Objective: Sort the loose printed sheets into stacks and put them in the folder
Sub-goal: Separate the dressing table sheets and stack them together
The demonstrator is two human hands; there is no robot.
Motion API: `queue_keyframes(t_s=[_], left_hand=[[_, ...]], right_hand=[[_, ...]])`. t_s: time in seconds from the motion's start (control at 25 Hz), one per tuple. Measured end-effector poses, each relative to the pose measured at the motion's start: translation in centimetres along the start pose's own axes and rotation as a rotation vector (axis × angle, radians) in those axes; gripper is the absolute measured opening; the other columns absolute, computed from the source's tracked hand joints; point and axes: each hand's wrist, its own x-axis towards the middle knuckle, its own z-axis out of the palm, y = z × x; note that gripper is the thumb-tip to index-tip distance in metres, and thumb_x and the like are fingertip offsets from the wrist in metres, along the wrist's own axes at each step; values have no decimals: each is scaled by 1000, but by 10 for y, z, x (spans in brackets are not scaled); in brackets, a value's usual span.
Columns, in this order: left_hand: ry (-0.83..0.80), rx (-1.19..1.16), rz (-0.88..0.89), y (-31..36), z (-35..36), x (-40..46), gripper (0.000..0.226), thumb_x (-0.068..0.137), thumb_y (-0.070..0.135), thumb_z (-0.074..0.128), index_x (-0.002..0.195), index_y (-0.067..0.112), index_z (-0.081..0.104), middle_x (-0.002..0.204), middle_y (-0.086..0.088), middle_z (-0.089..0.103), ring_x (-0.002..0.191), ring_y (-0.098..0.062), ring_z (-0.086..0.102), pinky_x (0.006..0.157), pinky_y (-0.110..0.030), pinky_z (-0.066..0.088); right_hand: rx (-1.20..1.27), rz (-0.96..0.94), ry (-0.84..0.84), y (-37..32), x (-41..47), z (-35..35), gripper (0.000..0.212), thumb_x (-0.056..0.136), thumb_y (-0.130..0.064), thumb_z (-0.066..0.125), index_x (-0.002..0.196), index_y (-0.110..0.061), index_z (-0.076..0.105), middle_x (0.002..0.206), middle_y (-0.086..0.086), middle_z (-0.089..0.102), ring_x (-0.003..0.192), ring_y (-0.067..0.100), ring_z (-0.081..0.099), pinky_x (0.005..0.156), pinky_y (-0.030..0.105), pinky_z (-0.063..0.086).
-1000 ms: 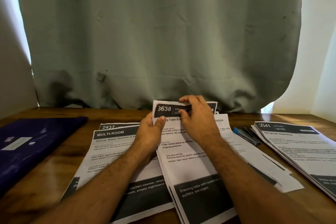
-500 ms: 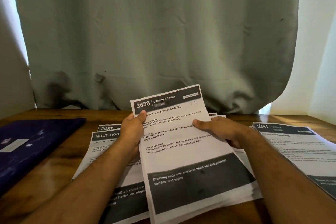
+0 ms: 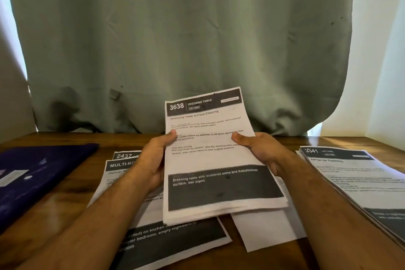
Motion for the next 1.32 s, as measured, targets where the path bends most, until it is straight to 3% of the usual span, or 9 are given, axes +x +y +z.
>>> queue_keyframes(t_s=[0.12, 0.28, 0.36, 0.48, 0.68, 0.88, 1.04, 1.2, 1.32], left_hand=[[-48, 171, -12, -4, 3, -1, 30, 97, 11, 59, 127, 9, 62, 115, -18, 74, 102, -38, 72, 82, -53, 60], [102, 237, 257, 1, 4, 4, 27, 94, 3, 64, 118, 16, 66, 108, -8, 77, 91, -28, 76, 68, -40, 64], [179, 289, 421, 6, 4, 3, 25, 94, 7, 66, 111, 25, 66, 109, -2, 77, 92, -23, 76, 72, -39, 64], [275, 527, 698, 13, 7, -3, 25, 96, 17, 66, 105, 39, 63, 107, 12, 74, 98, -14, 73, 82, -39, 62], [243, 518, 918, 28, 11, -12, 21, 94, 29, 65, 109, 42, 59, 107, 13, 73, 95, -6, 73, 67, -27, 62], [131, 442, 813, 29, 12, -14, 38, 76, 45, 71, 112, 34, 65, 106, 11, 76, 97, -10, 73, 71, -30, 62], [146, 460, 570, 21, 0, -3, 29, 81, 42, 73, 108, 32, 68, 99, 11, 78, 95, -20, 74, 83, -43, 60], [174, 455, 629, 21, 1, 1, 13, 89, 32, 71, 101, 36, 66, 89, 22, 76, 86, -6, 74, 60, -20, 58], [163, 376, 643, 28, 0, -1, 28, 80, 39, 76, 106, 29, 70, 97, 9, 79, 87, -15, 76, 72, -35, 60]], right_hand=[[78, -34, 46, -4, -1, 1, 27, 85, -26, 74, 103, -7, 70, 86, 7, 77, 72, 24, 75, 52, 26, 57], [185, -53, -213, -8, -4, -3, 36, 83, -13, 73, 118, -6, 67, 110, 16, 72, 99, 36, 70, 82, 46, 59], [163, -80, -304, -13, -6, -3, 40, 79, -7, 74, 119, -9, 68, 114, 15, 71, 102, 37, 69, 83, 45, 58], [72, -231, -201, -23, -8, 10, 34, 76, -4, 76, 109, -12, 72, 107, 8, 74, 96, 30, 72, 82, 39, 57], [-143, -510, 112, -36, -13, 38, 21, 78, -20, 81, 91, -32, 69, 88, -18, 74, 81, 4, 72, 75, 28, 57], [-192, -591, 181, -20, -18, 61, 19, 78, -40, 78, 86, -45, 61, 77, -35, 64, 79, -12, 65, 57, 8, 49], [-22, -557, 265, -5, -16, 55, 18, 74, -48, 72, 86, -41, 61, 82, -28, 66, 79, -3, 69, 63, 17, 54], [8, -539, 281, -10, -12, 57, 14, 82, -33, 77, 94, -32, 70, 93, -17, 73, 84, 4, 71, 72, 24, 57], [85, -555, 279, -17, -12, 53, 23, 81, -33, 77, 102, -28, 70, 96, -12, 75, 85, 5, 72, 67, 22, 58]])
